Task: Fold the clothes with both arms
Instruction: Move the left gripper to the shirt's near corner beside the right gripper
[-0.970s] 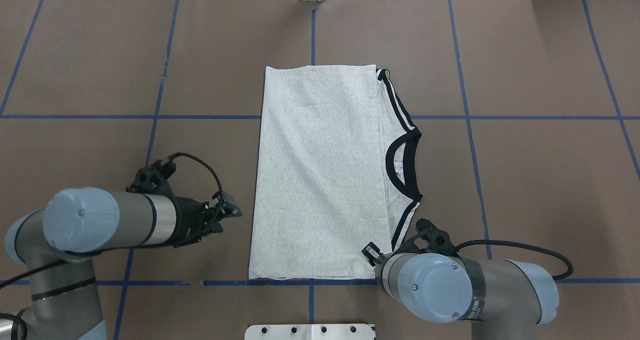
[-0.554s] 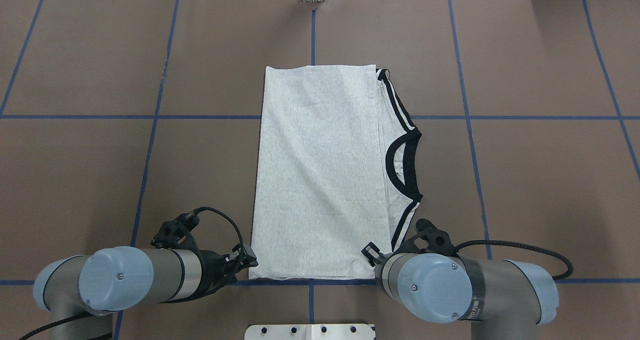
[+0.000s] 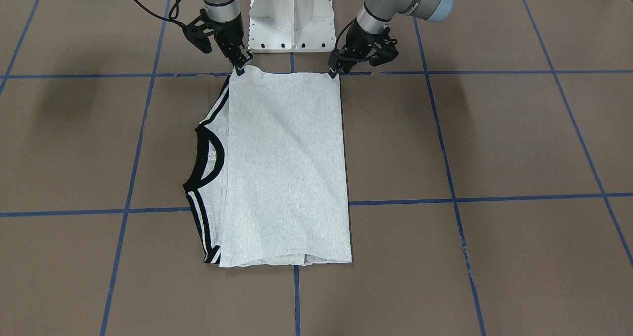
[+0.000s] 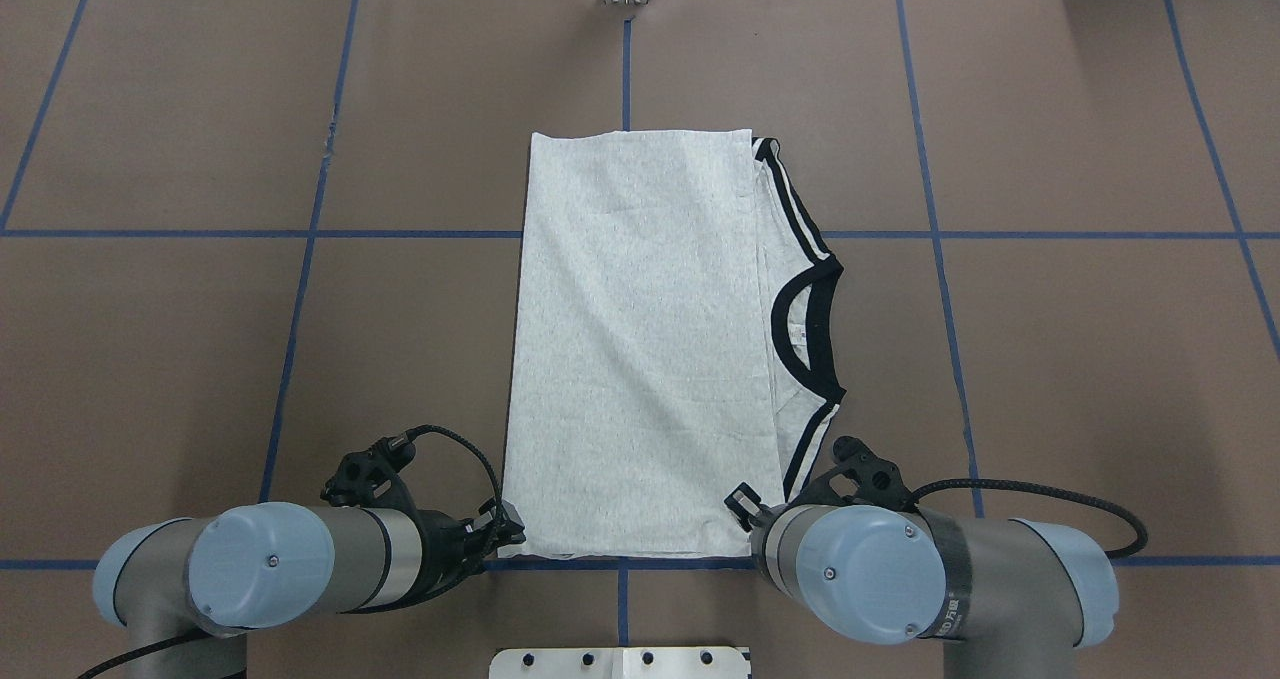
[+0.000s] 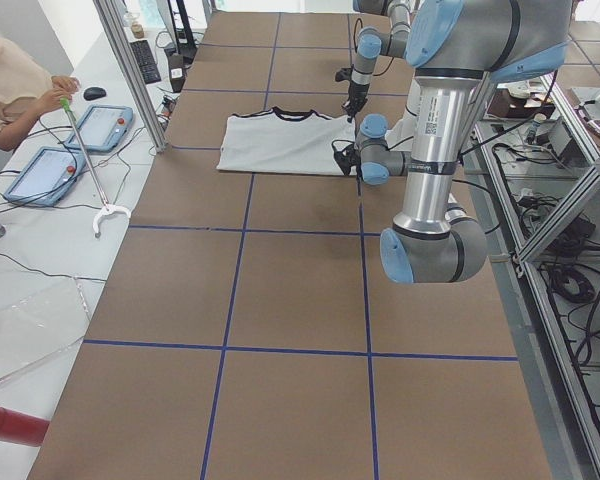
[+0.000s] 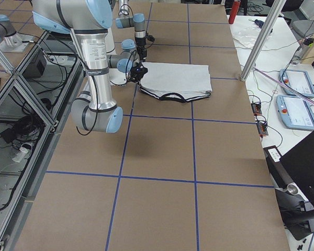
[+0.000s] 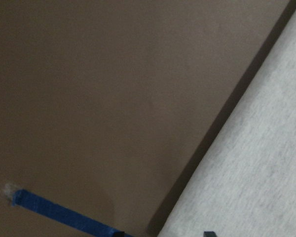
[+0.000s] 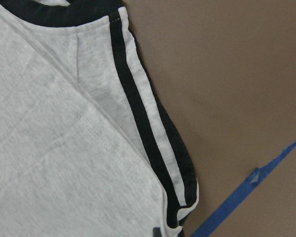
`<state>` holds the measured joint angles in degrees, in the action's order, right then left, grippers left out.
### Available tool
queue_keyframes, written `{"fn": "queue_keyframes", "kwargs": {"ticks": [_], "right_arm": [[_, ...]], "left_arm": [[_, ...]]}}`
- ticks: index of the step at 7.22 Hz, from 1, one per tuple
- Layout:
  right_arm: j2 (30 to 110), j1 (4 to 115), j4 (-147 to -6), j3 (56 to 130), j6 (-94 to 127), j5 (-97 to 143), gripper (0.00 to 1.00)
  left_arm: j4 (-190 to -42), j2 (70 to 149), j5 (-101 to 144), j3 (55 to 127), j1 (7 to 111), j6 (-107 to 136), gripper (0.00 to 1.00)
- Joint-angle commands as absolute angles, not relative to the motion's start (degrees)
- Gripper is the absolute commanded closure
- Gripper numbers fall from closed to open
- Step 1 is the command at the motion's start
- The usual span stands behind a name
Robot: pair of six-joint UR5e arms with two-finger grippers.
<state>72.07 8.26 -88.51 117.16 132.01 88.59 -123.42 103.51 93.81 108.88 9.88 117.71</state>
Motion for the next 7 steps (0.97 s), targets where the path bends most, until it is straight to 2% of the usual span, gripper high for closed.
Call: {"fn": "queue_keyframes", "kwargs": {"ticks": [1, 2, 3, 4, 5, 7], "right_arm": [[72.2, 8.3, -88.5, 117.2, 132.0, 88.6, 1.00], [72.2, 8.3, -88.5, 117.2, 132.0, 88.6, 1.00], [72.2, 8.3, -88.5, 117.2, 132.0, 88.6, 1.00], [72.2, 8.3, -88.5, 117.2, 132.0, 88.6, 1.00], [72.2, 8.3, -88.5, 117.2, 132.0, 88.6, 1.00], [72.1, 8.3, -88.5, 117.2, 132.0, 88.6, 1.00]], "left_arm": [[-123.4, 103.7, 93.8, 108.7, 9.8, 117.5, 0.41], [-123.4, 103.8, 93.8, 108.7, 9.8, 117.5, 0.43], [-123.4, 103.8, 93.8, 108.7, 9.8, 117.6, 0.58], [-123.4, 104.1, 93.8, 108.7, 9.8, 117.7, 0.97], [-123.4, 104.2, 93.7, 108.7, 9.8, 117.5, 1.00], [-123.4, 104.2, 93.3, 108.7, 9.8, 117.5, 1.00]]}}
